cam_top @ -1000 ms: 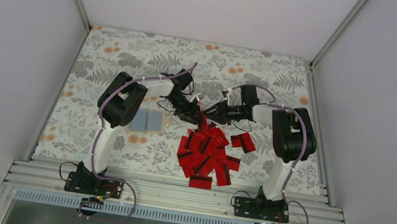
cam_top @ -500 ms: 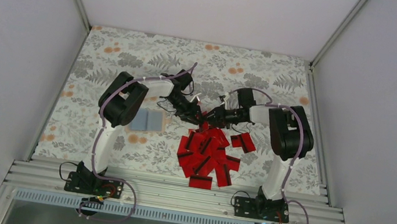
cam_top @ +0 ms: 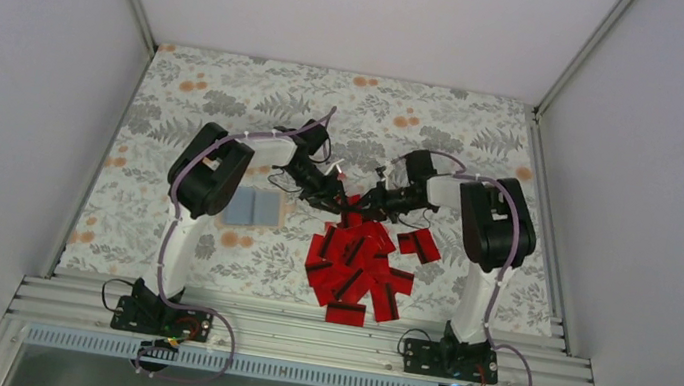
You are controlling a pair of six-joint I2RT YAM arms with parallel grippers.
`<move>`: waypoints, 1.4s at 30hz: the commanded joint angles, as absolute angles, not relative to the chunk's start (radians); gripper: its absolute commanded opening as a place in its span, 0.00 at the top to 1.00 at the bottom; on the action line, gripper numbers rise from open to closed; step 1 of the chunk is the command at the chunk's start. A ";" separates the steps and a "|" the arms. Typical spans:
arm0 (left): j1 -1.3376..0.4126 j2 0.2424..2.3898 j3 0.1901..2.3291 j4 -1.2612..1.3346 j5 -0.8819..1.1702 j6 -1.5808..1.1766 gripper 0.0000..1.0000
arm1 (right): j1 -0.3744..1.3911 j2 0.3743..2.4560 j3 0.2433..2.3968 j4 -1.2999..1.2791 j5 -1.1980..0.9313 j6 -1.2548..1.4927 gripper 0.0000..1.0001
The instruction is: Put the credit cards into the card holder
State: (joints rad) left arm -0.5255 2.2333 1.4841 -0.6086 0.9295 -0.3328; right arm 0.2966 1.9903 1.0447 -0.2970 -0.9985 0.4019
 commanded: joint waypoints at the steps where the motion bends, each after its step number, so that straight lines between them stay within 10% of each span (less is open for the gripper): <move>1: -0.531 2.249 1.455 -0.569 0.827 -0.330 0.67 | 0.335 2.039 1.075 -0.352 -0.961 0.375 0.96; 25: -0.400 1.898 1.377 -0.536 0.832 -0.428 0.54 | 0.237 1.979 1.134 -0.273 -1.270 0.527 0.96; 42: -0.307 1.665 1.260 0.024 1.087 -0.873 0.42 | 0.241 1.857 1.423 -0.261 -1.258 0.871 0.96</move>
State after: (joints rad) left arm -0.3099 1.7065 1.2884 -0.2024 0.9939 -0.7132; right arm 0.2417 1.9007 1.3640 -0.2745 -1.2385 0.7624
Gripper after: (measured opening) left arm 0.583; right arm 0.041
